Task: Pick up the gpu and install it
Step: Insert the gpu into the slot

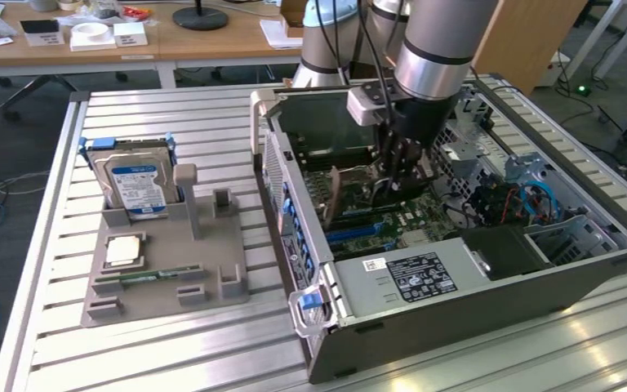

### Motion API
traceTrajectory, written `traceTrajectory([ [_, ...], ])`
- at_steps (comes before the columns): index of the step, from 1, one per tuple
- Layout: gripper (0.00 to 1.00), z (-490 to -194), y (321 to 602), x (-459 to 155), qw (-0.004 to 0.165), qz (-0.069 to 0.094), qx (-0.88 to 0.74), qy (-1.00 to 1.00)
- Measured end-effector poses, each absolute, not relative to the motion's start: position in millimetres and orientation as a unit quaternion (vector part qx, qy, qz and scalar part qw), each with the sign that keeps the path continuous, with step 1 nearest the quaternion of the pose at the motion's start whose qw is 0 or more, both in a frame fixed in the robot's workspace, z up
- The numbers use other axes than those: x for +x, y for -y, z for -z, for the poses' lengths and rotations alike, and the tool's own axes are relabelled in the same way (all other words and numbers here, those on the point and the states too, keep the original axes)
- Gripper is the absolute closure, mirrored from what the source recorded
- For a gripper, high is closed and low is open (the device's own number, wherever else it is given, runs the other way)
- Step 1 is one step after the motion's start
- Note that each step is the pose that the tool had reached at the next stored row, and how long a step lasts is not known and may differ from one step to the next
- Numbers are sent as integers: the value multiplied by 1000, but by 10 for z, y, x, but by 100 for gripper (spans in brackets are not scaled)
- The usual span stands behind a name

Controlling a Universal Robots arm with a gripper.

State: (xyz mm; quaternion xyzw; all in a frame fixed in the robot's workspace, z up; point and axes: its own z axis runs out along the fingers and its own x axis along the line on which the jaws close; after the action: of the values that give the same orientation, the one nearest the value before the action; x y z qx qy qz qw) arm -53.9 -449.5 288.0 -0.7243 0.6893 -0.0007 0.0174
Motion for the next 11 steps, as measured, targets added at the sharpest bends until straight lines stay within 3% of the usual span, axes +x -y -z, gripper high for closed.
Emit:
traceTrajectory([
  [11, 74, -2779, 4497, -613, 17, 1, -725, -689],
])
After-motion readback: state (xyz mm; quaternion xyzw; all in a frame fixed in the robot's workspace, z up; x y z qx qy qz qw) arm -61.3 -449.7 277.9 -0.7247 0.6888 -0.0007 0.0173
